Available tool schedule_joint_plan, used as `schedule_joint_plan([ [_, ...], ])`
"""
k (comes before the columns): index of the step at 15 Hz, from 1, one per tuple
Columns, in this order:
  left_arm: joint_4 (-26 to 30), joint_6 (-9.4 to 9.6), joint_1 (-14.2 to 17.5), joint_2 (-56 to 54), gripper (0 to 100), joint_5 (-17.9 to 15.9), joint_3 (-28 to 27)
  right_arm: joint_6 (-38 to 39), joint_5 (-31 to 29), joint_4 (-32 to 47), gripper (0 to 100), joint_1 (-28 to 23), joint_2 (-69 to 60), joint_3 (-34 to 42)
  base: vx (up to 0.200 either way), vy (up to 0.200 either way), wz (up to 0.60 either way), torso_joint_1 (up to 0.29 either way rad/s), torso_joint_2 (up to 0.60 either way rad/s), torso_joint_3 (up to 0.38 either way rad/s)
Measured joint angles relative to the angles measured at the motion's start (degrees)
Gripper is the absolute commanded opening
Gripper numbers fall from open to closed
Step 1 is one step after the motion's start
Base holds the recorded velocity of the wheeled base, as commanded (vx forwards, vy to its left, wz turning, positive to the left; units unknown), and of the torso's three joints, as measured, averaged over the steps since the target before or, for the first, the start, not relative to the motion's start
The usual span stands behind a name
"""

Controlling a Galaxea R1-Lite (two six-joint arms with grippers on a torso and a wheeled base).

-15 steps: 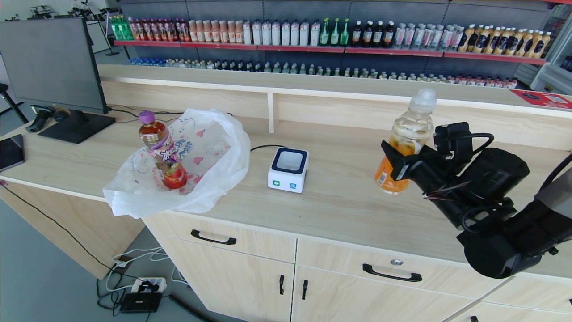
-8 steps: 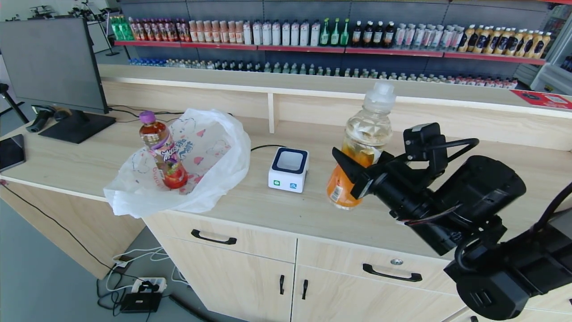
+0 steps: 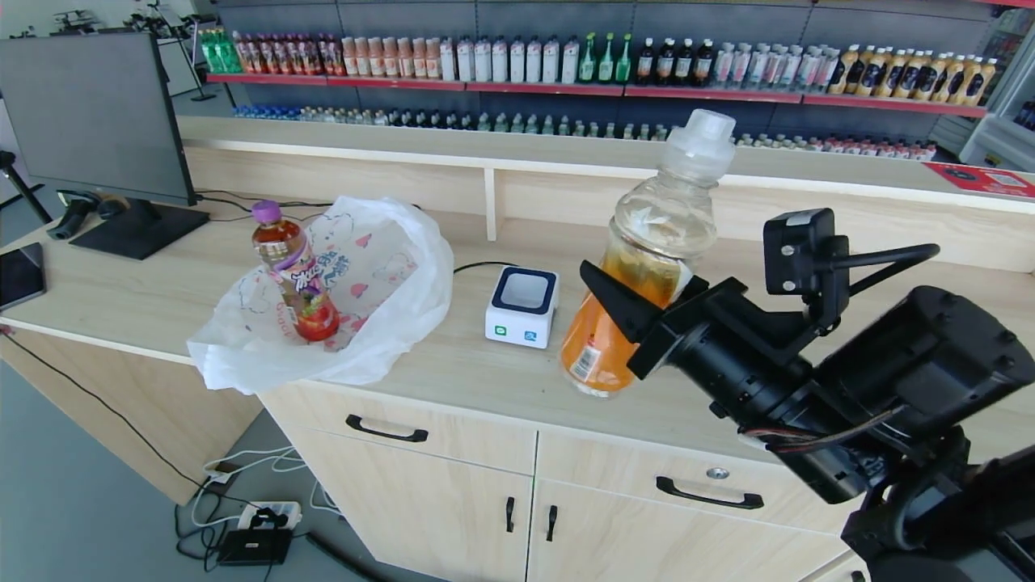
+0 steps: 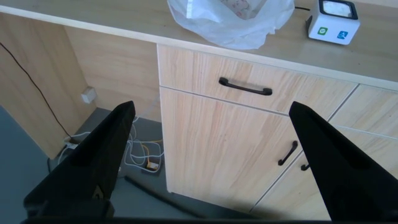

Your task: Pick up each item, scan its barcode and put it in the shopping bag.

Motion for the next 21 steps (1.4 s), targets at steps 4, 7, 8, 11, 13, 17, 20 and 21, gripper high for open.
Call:
schedule_joint_plan([
  [4, 0.0, 0.02, -0.05, 0.0, 100, 0.0, 0.0, 3.8, -0.13, -0.02, 0, 7.17, -1.9, 0.44, 0.0, 0.0, 0.0, 0.0, 0.0, 0.0],
  [7, 0.0, 0.0, -0.05, 0.0, 100, 0.0, 0.0, 9.31, -4.6, 0.0, 0, 11.82, -2.51, -0.06, 0.0, 0.0, 0.0, 0.0, 0.0, 0.0],
  [8, 0.0, 0.0, 0.0, 0.0, 100, 0.0, 0.0, 10.61, -5.58, 0.05, 0, 12.89, -2.5, -0.69, 0.0, 0.0, 0.0, 0.0, 0.0, 0.0],
  [11, 0.0, 0.02, 0.0, 0.02, 100, 0.0, 0.0, 15.07, -7.44, 0.05, 0, 14.81, -2.29, -3.78, 0.0, 0.0, 0.0, 0.0, 0.0, 0.0],
  [13, 0.0, -0.01, -0.02, 0.0, 100, 0.0, 0.0, 16.65, -7.61, -0.06, 0, 15.03, -2.32, -5.11, 0.0, 0.0, 0.0, 0.0, 0.0, 0.0],
  [17, 0.0, 0.0, 0.0, 0.0, 100, 0.0, 0.0, 19.93, -7.58, 0.0, 0, 15.19, -4.27, -3.54, 0.0, 0.0, 0.0, 0.0, 0.0, 0.0],
  [20, 0.0, 0.0, 0.0, 0.0, 100, 0.0, 0.0, 21.19, -7.58, 0.06, 0, 16.9, -7.55, 0.18, 0.0, 0.0, 0.0, 0.0, 0.0, 0.0],
  [21, 0.0, 0.0, 0.0, 0.0, 100, -0.02, 0.0, 21.44, -7.5, 0.0, 0, 18.55, -8.87, 1.21, 0.0, 0.0, 0.0, 0.0, 0.0, 0.0],
])
